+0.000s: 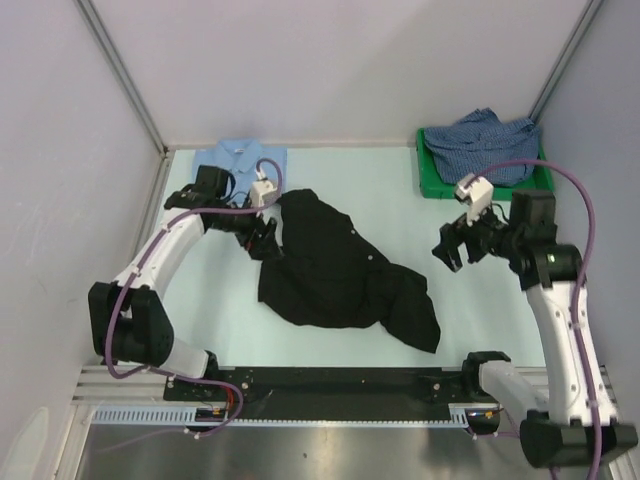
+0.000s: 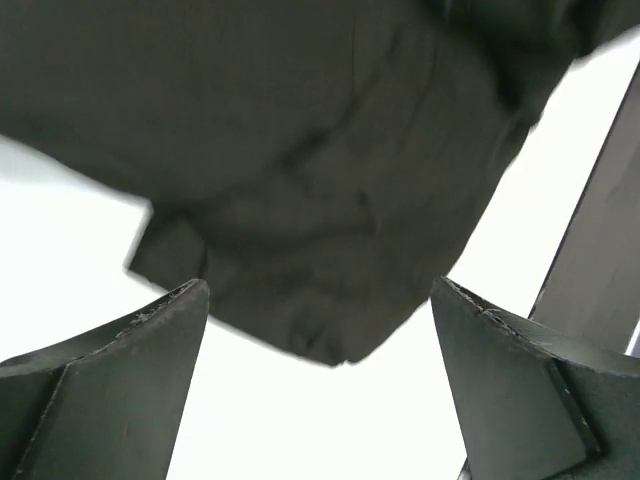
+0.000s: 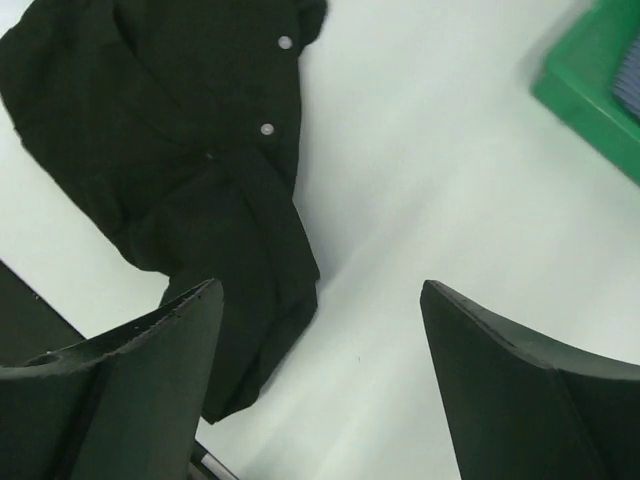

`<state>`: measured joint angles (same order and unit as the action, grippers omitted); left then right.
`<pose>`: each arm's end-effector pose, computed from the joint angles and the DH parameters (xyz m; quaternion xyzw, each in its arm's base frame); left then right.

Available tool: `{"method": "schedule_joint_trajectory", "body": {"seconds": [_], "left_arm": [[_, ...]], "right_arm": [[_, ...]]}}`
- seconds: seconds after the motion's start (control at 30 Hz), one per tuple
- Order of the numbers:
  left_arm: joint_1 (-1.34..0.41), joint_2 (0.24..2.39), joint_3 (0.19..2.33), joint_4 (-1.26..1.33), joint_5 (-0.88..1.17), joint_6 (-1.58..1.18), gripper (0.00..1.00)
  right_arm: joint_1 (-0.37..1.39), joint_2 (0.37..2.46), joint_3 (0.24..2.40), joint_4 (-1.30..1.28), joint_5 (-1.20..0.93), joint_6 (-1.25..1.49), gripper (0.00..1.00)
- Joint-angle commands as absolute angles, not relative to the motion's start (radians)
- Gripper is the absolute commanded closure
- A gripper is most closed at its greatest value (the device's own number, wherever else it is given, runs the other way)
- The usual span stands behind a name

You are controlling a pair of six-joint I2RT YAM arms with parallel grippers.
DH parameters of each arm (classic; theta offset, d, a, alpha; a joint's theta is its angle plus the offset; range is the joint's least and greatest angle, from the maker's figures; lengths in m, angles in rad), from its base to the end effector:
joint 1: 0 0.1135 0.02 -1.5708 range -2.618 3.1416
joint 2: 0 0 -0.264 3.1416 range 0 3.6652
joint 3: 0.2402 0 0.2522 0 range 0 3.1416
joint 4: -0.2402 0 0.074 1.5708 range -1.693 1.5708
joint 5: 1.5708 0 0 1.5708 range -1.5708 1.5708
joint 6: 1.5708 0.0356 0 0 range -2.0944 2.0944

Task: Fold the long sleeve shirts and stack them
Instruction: Flatten the shirt out

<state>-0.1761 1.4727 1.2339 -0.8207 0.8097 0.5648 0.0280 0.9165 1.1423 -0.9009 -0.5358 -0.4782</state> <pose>0.2855 -0.0770 0.2906 0.4148 0.7929 -0.3290 0.3017 0.1657 0.0228 0.3709 -0.3286 0.8128 0.1394 0.4603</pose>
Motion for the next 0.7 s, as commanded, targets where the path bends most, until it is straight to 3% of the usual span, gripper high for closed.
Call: {"method": "schedule_joint_trajectory", "body": {"seconds": [0.0,0.23,0.53,0.63,0.67], "left_arm": [[-0.163,1.453,1.145,-0.904,0.711,0.862,0.03],[-0.138,1.629,1.108,-0.783,0.566,0.809,0.05],[-0.140,1.755,1.071,-0.749,0.592,0.644,0.26],[-0.138,1.796,1.083,-0.755,0.644,0.588,0.47],[-0.137,1.804,1.100,-0.759,0.659,0.569,0.69]], "right_arm": [[0.138,1.133,1.232,-0.874,-0.643,-0.528,0.19],[0.408,1.391,1.232,-0.767,-0.626,-0.515,0.21],[0.489,1.502,1.108,-0.696,-0.565,-0.603,0.29],[0.492,1.522,1.059,-0.687,-0.563,-0.626,0.33],[0.492,1.525,1.045,-0.680,-0.551,-0.635,0.40]]}}
